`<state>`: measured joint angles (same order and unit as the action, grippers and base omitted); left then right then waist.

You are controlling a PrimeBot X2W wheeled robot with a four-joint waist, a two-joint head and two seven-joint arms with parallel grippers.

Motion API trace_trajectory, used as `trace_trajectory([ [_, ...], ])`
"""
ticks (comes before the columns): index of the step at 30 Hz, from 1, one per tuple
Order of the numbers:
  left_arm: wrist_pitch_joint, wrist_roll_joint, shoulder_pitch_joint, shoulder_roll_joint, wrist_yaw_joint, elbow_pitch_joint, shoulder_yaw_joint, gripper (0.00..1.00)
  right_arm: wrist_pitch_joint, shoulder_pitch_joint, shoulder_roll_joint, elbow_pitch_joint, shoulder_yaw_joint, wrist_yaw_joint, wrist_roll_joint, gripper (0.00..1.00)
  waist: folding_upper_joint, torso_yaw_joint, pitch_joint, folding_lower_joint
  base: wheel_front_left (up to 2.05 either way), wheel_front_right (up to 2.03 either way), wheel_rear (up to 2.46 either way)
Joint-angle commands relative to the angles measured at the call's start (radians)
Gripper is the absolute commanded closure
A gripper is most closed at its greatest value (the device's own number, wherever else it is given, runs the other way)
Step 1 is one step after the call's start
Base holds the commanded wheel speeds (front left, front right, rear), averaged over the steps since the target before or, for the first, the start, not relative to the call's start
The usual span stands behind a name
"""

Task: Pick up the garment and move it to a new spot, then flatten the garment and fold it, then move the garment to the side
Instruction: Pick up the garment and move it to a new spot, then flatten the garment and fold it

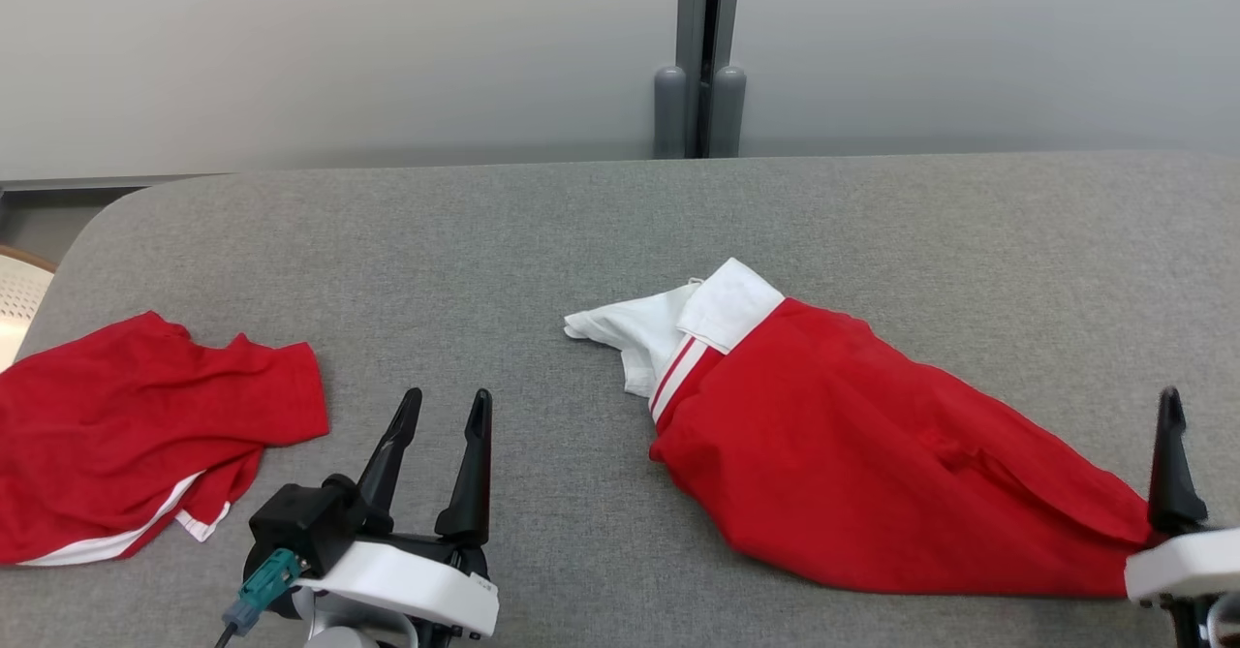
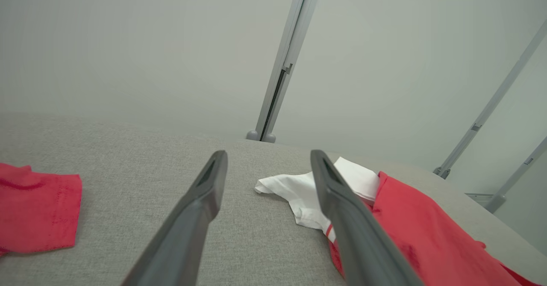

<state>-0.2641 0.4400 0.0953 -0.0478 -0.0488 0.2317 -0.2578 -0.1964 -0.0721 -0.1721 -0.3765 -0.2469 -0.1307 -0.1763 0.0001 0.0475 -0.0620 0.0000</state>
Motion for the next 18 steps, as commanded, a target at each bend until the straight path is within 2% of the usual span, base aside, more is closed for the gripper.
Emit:
trace_trajectory([
  [1, -0.001, -0.001, 0.001, -0.004, -0.001, -0.004, 0.005, 0.00, -0.026, -0.023, -0.001, 0.034, 0.023, 0.000, -0.005, 0.00, -0.0001, 0.012, 0.006, 0.0000, 0.00, 0.00, 0.00],
  [10, -0.001, 0.020, -0.020, -0.004, -0.006, -0.060, 0.005, 0.00, -0.068, -0.054, 0.034, 0.263, 0.268, 0.000, -0.061, 0.00, -0.0001, 0.070, 0.026, 0.0000, 0.00, 0.00, 0.00],
  [14, -0.001, 0.022, -0.026, -0.004, -0.010, -0.068, -0.004, 0.00, -0.068, -0.039, 0.040, 0.269, 0.338, 0.000, -0.029, 0.00, -0.0001, 0.099, 0.028, 0.0000, 0.00, 0.00, 0.00],
  [18, -0.001, 0.023, -0.026, -0.004, -0.006, -0.064, -0.010, 0.00, -0.038, -0.066, 0.038, 0.240, 0.354, 0.000, -0.007, 0.00, -0.0001, 0.131, 0.022, 0.0000, 0.00, 0.00, 0.00],
])
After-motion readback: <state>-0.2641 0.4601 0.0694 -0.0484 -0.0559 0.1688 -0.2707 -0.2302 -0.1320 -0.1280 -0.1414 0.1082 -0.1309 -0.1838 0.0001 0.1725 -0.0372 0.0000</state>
